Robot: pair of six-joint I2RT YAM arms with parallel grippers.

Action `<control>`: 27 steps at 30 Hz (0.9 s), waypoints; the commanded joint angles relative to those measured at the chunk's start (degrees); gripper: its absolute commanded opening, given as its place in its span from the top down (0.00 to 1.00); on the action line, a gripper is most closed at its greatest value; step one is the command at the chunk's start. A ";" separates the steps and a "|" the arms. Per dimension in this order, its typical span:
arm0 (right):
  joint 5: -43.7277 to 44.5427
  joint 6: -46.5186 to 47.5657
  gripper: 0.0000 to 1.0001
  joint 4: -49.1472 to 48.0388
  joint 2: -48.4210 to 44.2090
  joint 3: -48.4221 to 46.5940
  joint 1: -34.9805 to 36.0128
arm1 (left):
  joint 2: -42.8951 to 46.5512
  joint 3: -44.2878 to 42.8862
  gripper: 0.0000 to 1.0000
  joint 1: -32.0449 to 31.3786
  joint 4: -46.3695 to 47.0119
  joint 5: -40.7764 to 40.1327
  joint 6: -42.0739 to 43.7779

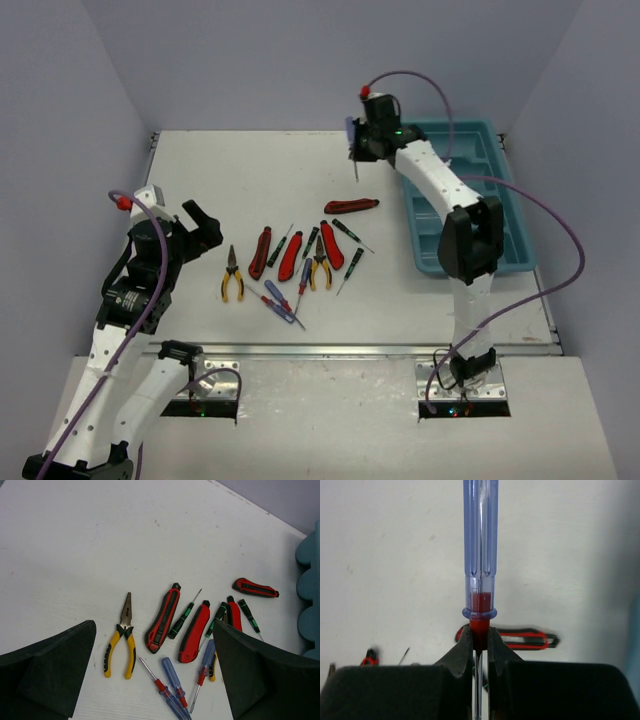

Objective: Sort the tools into containers

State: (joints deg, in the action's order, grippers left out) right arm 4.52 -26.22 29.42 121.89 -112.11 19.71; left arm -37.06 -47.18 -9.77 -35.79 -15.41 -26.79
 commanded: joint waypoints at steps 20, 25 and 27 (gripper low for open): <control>16.53 -46.95 1.00 -15.90 10.15 -3.40 -21.13 | -0.37 0.07 0.00 -1.88 2.59 0.65 0.95; 21.55 -51.30 1.00 -17.08 11.49 -3.28 -21.54 | -0.55 0.07 0.00 -2.26 2.57 0.55 0.86; 23.01 -52.03 1.00 -17.11 12.21 -3.41 -21.88 | -0.63 0.06 0.00 -2.42 2.48 0.46 0.86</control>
State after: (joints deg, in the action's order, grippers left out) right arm 20.56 -71.91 16.85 134.55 -114.34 -1.19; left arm -37.29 -47.13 -11.37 -35.79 -15.29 -26.61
